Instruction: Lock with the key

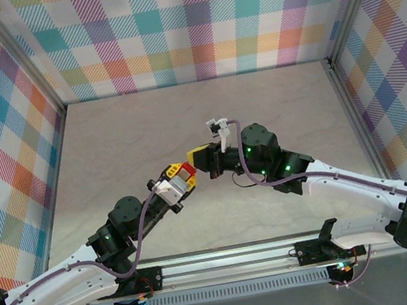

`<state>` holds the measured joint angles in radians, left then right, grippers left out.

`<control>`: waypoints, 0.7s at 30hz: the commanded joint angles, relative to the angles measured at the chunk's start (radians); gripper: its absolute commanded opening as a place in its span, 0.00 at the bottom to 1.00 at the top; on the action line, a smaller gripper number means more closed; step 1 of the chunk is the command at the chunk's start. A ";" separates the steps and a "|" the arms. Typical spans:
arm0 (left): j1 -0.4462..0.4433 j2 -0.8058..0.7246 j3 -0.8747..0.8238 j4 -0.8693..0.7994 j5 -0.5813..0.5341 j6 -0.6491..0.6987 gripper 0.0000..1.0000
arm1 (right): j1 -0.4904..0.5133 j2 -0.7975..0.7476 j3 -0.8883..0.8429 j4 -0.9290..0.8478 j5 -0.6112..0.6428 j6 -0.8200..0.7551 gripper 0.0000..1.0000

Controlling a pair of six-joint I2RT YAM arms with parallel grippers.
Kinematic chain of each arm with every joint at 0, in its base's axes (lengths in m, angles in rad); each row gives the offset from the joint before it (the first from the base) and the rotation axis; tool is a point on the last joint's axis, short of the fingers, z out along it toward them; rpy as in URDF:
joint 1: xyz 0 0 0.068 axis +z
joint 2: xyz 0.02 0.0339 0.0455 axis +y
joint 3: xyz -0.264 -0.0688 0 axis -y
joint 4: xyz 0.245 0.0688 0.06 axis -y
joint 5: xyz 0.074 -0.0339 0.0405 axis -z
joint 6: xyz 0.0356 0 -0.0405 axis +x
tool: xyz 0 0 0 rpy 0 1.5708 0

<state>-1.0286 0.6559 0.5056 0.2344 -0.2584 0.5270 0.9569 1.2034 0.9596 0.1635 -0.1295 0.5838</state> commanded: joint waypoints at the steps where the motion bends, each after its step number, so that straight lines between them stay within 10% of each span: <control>1: -0.011 -0.012 0.123 0.341 0.124 -0.025 0.00 | 0.072 0.094 -0.061 -0.133 -0.040 -0.011 0.00; 21: -0.011 -0.022 0.104 0.370 0.099 -0.032 0.00 | 0.108 0.098 -0.127 -0.021 -0.066 -0.057 0.00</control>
<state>-1.0203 0.6640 0.5079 0.2157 -0.2989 0.5095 0.9886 1.2343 0.8955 0.3302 -0.0376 0.5583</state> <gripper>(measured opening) 0.377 0.064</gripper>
